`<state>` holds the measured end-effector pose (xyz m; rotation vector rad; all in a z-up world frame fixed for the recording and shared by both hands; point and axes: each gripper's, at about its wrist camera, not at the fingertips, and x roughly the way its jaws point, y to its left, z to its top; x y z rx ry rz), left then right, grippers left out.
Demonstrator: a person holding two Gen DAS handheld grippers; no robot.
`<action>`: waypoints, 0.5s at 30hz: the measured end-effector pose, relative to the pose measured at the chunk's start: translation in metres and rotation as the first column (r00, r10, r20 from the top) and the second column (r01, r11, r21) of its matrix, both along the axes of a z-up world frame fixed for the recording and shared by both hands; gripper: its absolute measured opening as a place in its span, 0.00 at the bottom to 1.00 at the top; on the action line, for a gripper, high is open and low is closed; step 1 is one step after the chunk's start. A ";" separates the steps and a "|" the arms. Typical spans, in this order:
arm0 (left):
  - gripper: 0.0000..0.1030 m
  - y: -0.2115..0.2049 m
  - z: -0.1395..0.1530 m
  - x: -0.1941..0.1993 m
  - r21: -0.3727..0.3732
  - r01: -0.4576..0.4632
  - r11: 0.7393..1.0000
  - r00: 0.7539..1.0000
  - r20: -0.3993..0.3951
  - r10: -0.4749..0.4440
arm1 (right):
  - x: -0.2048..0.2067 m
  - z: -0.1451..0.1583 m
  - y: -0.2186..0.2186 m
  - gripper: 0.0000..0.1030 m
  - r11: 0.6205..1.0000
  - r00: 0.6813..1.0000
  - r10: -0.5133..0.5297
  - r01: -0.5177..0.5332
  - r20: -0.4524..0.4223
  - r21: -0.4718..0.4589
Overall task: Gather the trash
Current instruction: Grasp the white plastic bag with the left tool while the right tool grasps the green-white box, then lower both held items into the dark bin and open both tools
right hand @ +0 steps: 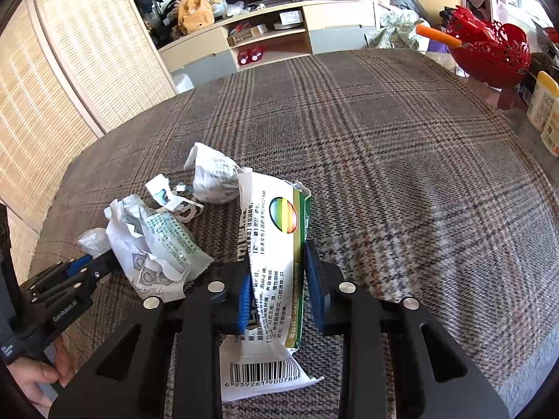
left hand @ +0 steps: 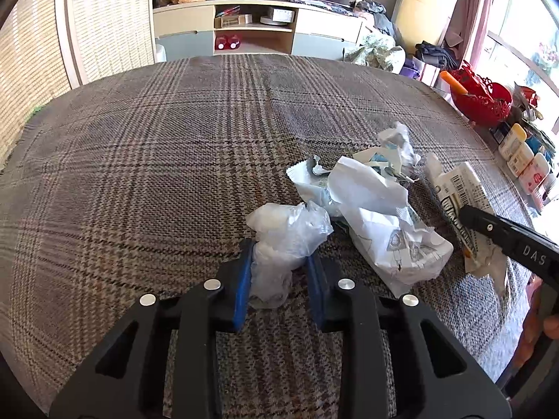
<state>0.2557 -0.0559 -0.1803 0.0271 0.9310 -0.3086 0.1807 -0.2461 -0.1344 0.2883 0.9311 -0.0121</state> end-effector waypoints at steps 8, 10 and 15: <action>0.23 -0.001 0.027 -0.046 0.013 0.006 1.000 0.999 0.042 -0.006 | -0.036 0.026 -0.007 0.25 1.000 0.999 -0.008 0.008 0.042 -0.009; 0.23 0.000 0.039 -0.066 0.005 0.014 1.000 0.998 0.060 -0.014 | -0.051 0.038 -0.007 0.25 1.000 0.998 -0.004 0.005 0.063 -0.013; 0.23 0.001 0.061 -0.113 -0.011 0.016 1.000 0.995 0.101 -0.015 | -0.089 0.059 -0.002 0.25 0.999 0.994 -0.001 0.005 0.108 -0.032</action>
